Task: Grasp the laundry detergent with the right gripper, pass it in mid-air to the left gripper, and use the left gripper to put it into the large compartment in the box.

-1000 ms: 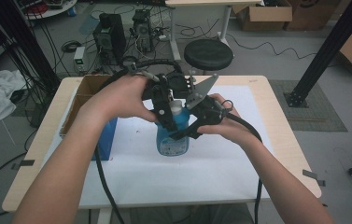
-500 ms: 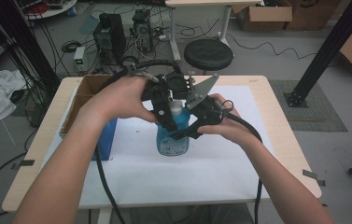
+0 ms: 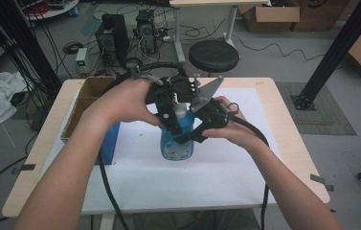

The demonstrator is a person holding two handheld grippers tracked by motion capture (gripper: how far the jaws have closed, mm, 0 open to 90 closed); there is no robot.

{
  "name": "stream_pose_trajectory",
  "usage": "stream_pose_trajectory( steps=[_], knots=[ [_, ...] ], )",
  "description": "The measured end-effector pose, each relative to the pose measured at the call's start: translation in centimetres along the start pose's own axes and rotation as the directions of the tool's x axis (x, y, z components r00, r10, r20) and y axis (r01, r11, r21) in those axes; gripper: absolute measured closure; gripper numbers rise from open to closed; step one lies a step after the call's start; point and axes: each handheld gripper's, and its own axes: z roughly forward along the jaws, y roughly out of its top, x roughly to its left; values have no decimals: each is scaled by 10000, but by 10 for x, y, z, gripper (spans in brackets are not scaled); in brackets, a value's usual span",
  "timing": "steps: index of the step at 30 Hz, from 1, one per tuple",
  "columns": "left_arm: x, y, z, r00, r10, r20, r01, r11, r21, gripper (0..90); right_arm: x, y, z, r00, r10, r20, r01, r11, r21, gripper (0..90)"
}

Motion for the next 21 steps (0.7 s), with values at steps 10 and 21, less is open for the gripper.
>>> stream_pose_trajectory(
  steps=[10, 21],
  knots=[
    [-1, 0, -1, 9998, 99, -185, -98, 9999, 104, 383, 0, 1, 1, 9999, -52, 88, 51, 9999, 104, 450],
    [11, -6, -23, 9854, -1616, -536, 1639, 9856, 418, 386, -9, -5, -8, 9949, 507, 871, -539, 9979, 345, 218]
  ],
)
